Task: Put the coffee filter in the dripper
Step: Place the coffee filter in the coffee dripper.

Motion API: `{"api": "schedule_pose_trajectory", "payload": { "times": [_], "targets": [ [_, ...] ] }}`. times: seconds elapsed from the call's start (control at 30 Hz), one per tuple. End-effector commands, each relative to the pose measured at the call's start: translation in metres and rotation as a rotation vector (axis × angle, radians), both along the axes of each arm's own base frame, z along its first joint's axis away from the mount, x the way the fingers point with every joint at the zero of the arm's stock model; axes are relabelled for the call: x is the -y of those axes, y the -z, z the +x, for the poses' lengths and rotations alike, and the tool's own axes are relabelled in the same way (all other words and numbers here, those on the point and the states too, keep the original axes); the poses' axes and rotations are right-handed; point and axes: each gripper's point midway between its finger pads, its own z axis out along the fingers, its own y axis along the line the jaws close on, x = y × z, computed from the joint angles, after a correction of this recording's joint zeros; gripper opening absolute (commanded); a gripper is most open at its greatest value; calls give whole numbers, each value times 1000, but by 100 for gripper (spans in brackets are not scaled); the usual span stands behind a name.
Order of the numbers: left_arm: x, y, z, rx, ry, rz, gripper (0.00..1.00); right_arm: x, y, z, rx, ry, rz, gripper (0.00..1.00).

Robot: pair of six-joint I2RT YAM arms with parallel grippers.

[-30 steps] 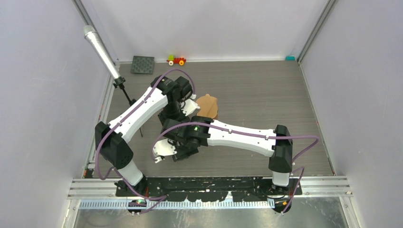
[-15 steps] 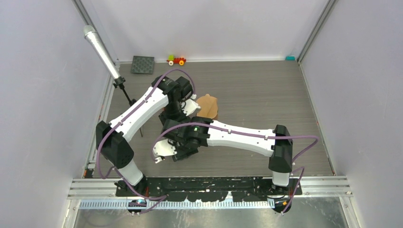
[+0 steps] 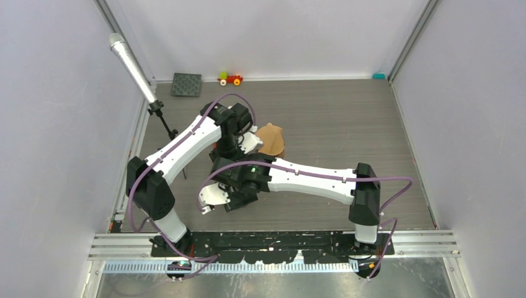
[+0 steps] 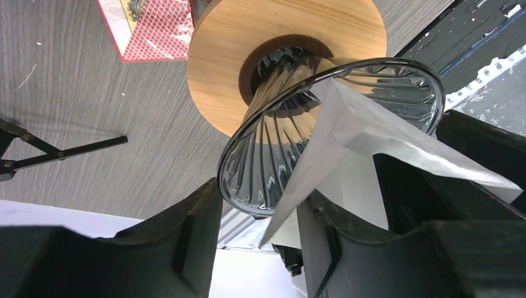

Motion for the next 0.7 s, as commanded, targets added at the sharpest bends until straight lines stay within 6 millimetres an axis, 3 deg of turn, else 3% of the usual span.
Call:
{"api": "schedule_pose_trajectory", "payload": {
  "times": [0.0, 0.4, 0.67],
  "targets": [
    [5, 4, -1, -6, -3, -23, 49, -5, 5, 2, -16, 10, 16, 55],
    [5, 9, -1, 3, -4, -24, 49, -3, 15, 0, -32, 10, 1, 54],
    [6, -6, 4, 82, -4, -73, 50, -3, 16, 1, -28, 13, -1, 54]
  ]
}}
